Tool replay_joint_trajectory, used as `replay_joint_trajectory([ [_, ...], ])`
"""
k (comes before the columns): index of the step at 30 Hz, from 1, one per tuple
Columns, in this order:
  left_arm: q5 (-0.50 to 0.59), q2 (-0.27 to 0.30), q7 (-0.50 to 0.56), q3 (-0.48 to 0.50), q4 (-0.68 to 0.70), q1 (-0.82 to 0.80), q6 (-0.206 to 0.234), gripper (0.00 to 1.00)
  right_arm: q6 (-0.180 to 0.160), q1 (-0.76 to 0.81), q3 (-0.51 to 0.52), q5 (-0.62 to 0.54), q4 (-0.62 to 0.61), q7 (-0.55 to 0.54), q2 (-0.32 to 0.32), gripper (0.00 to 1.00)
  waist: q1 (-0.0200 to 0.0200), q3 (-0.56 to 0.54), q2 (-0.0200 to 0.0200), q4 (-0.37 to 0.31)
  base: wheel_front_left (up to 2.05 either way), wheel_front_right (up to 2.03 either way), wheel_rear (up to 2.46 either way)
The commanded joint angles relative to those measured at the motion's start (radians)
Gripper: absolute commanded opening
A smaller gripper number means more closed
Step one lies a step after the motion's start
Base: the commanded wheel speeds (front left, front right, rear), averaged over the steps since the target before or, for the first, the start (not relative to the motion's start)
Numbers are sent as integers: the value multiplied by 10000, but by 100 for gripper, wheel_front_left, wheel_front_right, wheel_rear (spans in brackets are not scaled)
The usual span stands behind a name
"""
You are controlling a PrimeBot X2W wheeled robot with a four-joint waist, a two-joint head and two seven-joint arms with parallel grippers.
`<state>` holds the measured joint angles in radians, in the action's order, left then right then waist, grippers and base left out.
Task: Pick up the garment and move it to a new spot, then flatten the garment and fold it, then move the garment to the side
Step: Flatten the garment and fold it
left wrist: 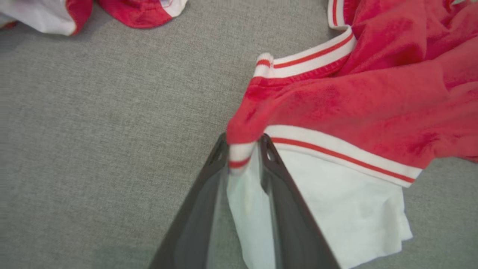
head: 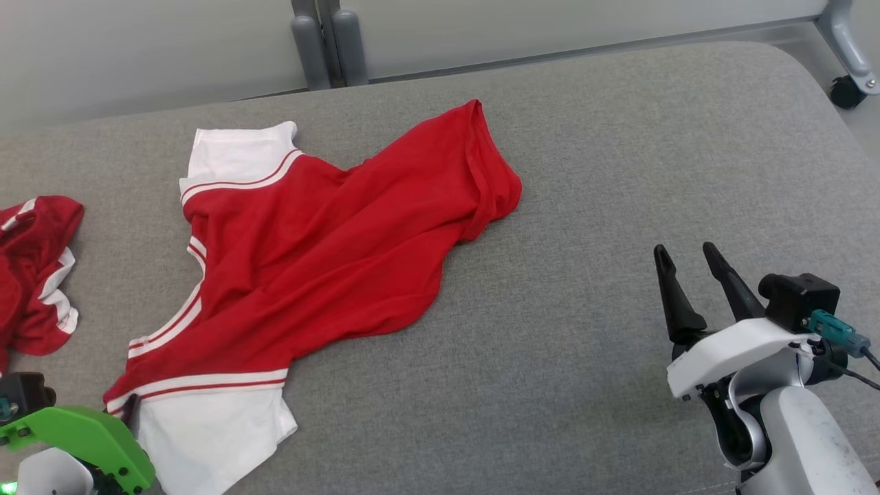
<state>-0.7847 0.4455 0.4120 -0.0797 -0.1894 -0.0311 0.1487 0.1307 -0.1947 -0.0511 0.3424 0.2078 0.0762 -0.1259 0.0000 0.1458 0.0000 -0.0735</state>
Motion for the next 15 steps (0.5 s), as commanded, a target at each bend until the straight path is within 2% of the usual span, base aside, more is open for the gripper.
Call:
replay_joint_trajectory([
  [1,167,-66,-199,-71,34,-111,-93,100,1,10,20,-92,31,-36,-35,100,0,-114,0,62,0,0,0],
  [5,711,-166,-902,-334,367,74,-4,100,1,191,0,-109,89,-10,51,100,0,-410,0,225,0,0,0],
  [9,1708,-210,-2088,-694,1170,346,138,100,1,363,-2,-52,145,62,131,100,0,-711,0,384,0,0,0],
  [15,2797,-855,-3512,-1735,2185,377,6,100,1,561,29,10,200,98,247,100,0,-931,0,507,0,0,0],
])
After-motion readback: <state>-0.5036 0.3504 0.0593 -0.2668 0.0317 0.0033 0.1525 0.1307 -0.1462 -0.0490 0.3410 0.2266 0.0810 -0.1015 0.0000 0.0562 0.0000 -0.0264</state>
